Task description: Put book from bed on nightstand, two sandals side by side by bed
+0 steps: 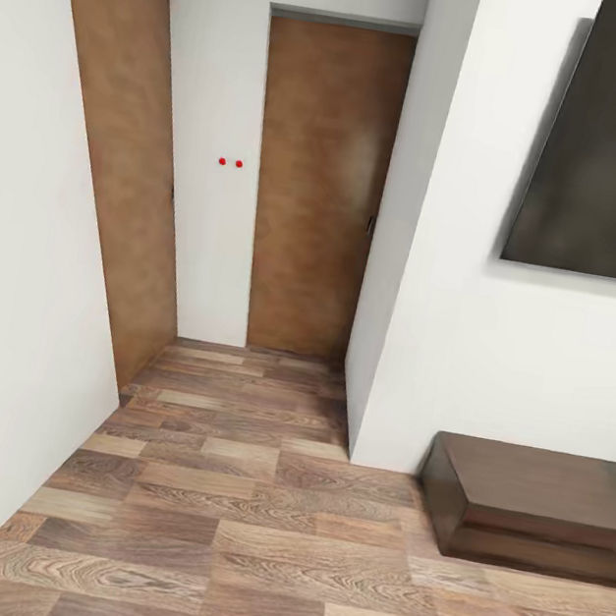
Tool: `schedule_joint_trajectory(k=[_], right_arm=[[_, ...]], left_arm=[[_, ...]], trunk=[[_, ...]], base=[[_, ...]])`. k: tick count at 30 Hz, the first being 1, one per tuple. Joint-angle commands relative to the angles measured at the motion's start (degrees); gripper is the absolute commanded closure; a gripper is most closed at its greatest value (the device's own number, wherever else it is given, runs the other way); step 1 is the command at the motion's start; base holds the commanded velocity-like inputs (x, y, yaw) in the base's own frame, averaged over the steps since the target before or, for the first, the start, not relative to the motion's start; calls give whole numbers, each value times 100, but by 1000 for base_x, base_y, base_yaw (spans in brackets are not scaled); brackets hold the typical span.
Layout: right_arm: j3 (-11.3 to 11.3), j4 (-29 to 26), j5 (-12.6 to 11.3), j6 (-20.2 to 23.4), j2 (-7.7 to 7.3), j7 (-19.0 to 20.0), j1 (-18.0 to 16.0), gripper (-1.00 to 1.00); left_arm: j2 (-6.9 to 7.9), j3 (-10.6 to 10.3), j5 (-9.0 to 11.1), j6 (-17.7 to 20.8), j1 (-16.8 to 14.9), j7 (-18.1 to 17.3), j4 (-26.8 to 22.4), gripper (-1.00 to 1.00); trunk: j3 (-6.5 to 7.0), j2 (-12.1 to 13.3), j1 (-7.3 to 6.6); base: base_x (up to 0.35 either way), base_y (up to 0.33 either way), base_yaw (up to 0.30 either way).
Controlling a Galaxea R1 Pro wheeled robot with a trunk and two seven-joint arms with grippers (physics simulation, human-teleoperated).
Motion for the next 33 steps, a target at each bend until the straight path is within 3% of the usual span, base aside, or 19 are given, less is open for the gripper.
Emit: schedule_joint_trajectory(k=[1, 25, 33], right_arm=[[-23, 9, -33, 33, -7, 33, -1, -100], [-17, 9, -7, 52, -9, 53, -1, -100], [-23, 6, -7, 51, -9, 56, -1, -100]], left_arm=[[-26, -9, 17, 33, -4, -9, -33, -100], [-96, 0, 18, 48, -7, -9, -210, -100], [-97, 0, 18, 46, -5, -9, -211, -100]], trunk=[[-3, -2, 0], [-3, -2, 0], [-3, -2, 0]], base=[[0, 0, 0], [0, 0, 1], [0, 0, 163]])
